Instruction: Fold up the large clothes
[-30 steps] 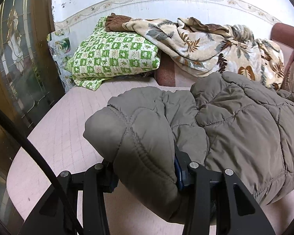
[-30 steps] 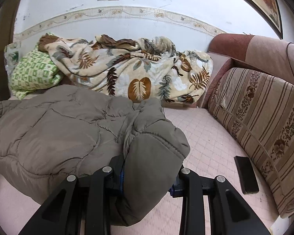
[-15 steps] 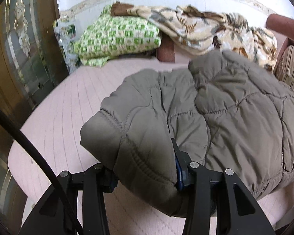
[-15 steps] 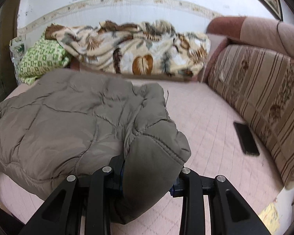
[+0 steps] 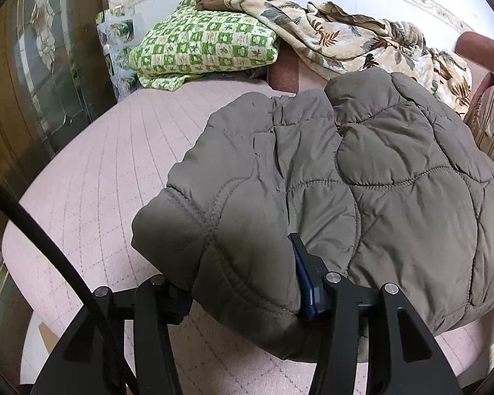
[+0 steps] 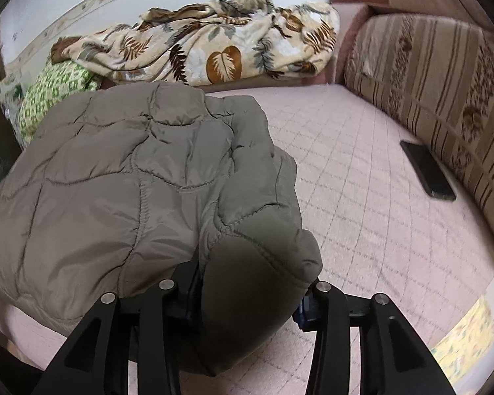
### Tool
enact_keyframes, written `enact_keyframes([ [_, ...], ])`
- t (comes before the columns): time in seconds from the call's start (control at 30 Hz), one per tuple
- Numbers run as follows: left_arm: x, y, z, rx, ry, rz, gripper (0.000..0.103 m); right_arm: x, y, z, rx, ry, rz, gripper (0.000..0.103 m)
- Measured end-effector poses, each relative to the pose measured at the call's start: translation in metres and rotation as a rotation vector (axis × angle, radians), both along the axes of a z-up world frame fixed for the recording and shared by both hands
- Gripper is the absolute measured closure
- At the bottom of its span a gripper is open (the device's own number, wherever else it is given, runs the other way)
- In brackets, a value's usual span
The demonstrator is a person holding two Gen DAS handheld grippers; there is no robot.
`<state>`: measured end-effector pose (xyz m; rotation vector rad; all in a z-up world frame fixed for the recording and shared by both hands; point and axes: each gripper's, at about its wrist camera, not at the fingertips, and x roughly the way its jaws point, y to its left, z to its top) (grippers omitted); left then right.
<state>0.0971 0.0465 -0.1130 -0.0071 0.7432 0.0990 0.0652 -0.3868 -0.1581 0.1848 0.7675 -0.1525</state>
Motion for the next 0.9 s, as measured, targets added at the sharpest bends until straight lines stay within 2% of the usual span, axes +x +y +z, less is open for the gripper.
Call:
enact_keyframes([
  [0.27,-0.002,0.008,0.000,-0.062,0.027,-0.002,0.050,-0.013,-0.013,-0.001,0.123,0.015,-0.030,0.046],
  [0.5,-0.004,0.012,0.001,-0.088,0.040,0.000,0.045,-0.021,-0.015,-0.001,0.146,0.016,-0.044,0.042],
  [0.6,-0.006,0.015,0.001,-0.095,0.043,0.007,0.039,-0.024,-0.016,-0.001,0.152,0.016,-0.049,0.041],
  [0.73,-0.010,0.020,0.002,-0.084,0.036,0.029,0.026,-0.026,-0.018,-0.002,0.162,0.021,-0.055,0.038],
  [0.9,-0.011,0.027,0.004,-0.093,0.047,0.029,0.020,-0.029,-0.025,-0.006,0.191,0.042,-0.081,0.030],
])
